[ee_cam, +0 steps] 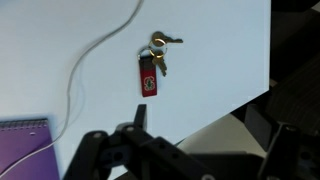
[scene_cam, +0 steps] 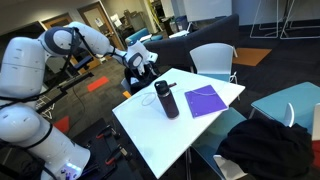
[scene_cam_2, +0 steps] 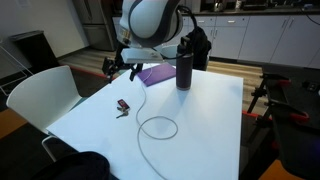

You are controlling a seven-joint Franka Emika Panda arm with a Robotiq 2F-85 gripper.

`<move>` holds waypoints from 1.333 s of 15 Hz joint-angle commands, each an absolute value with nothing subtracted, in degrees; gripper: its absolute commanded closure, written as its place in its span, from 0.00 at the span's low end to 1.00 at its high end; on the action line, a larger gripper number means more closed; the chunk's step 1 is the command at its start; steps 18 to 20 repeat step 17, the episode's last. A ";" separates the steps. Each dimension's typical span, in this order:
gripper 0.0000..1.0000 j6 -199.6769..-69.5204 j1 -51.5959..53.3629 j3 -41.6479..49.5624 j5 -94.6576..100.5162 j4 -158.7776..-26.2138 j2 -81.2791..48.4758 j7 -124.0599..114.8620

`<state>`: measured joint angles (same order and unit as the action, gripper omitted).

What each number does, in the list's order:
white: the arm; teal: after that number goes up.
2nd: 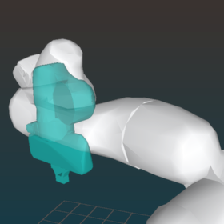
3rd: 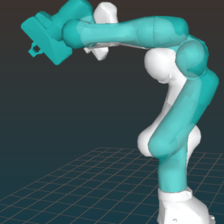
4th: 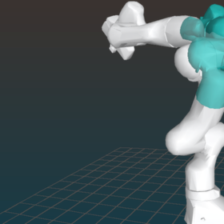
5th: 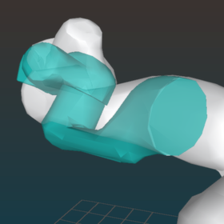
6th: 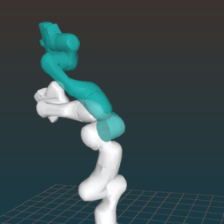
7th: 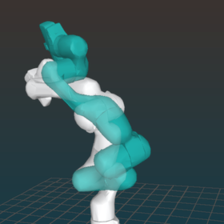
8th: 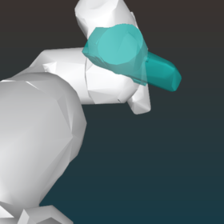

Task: Move the keys to the left on the table

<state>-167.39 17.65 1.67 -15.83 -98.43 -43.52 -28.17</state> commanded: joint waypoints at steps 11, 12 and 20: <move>0.00 -156.18 12.42 -0.29 -9.78 -137.59 -1.25 -23.26; 0.00 -154.97 11.62 -0.75 -9.17 -138.69 0.55 -23.02; 0.00 -153.50 9.24 -2.67 -7.81 -139.07 1.90 -22.87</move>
